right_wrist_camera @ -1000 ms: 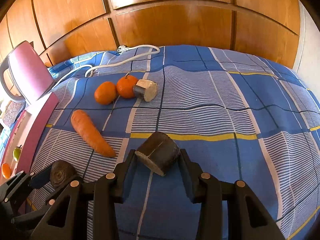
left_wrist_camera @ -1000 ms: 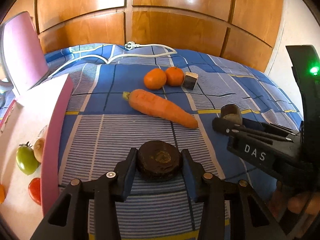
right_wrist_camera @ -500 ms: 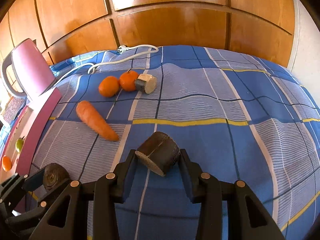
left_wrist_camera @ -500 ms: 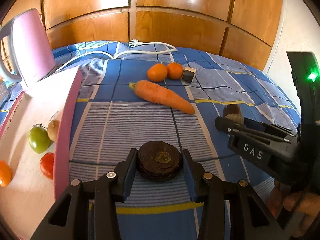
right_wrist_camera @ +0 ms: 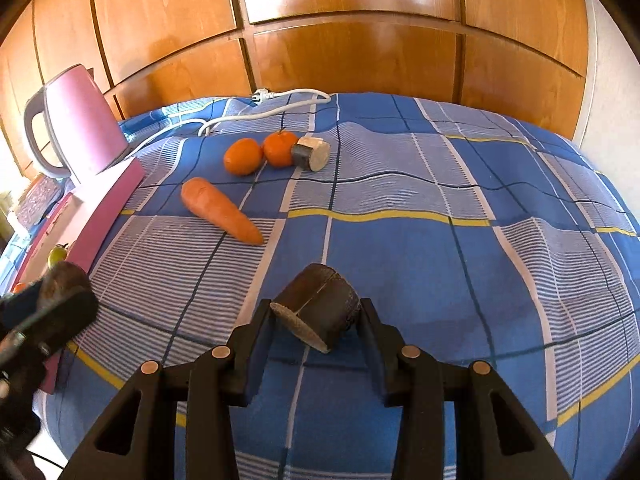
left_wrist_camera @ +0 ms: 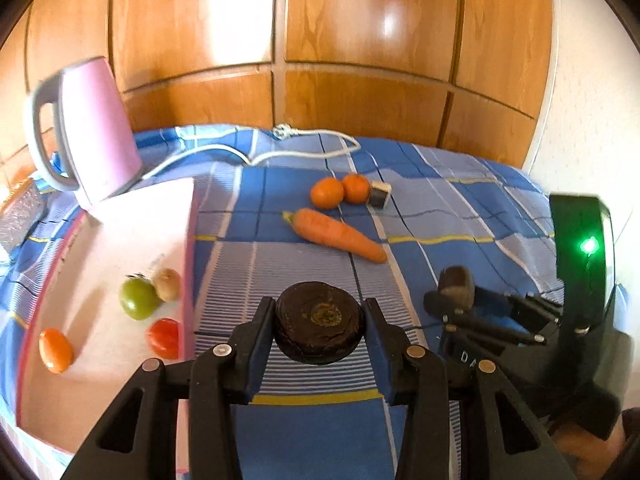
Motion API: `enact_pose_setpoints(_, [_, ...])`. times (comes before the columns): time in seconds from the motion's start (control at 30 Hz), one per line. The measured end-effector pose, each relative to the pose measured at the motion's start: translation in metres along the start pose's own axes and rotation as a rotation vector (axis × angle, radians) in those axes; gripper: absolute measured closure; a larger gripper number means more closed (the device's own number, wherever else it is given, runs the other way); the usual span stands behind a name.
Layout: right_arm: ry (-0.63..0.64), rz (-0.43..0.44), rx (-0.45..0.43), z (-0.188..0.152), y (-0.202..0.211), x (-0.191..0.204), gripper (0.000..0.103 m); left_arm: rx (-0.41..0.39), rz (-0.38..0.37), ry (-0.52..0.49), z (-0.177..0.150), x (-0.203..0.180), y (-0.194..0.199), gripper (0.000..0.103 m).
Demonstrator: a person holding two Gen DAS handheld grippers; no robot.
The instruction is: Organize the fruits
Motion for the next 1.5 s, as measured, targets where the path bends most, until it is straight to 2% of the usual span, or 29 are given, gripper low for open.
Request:
enact_pose_setpoints(0.5, [0.023, 0.075, 0.043, -0.014, 0.008, 0.033, 0.061, -0.042, 0.061, 0.076, 0.001, 0.042, 0.031, 0.059])
enact_pose_setpoints(0.8, [0.057, 0.132, 0.053, -0.017, 0.015, 0.061, 0.061, -0.042, 0.130, 0.155, -0.010, 0.086, 0.042, 0.059])
enact_pose_setpoints(1.23, [0.196, 0.283, 0.068, -0.017, 0.037, 0.142, 0.061, -0.010, 0.207, 0.300, -0.031, 0.160, 0.041, 0.059])
enact_pose_setpoints(1.5, [0.274, 0.364, 0.101, -0.020, 0.040, 0.189, 0.061, -0.016, 0.213, 0.384, -0.034, 0.195, 0.045, 0.059])
Point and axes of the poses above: each gripper's, at about its wrist camera, not at the fingertips, and y roughly against the way its jaws point, x to its left, z to its top, the point moved 9 cm from there along -y, roughly the way its jaws point, and after that the axes turned 7 degrees about -y, right-handed, at the moved point
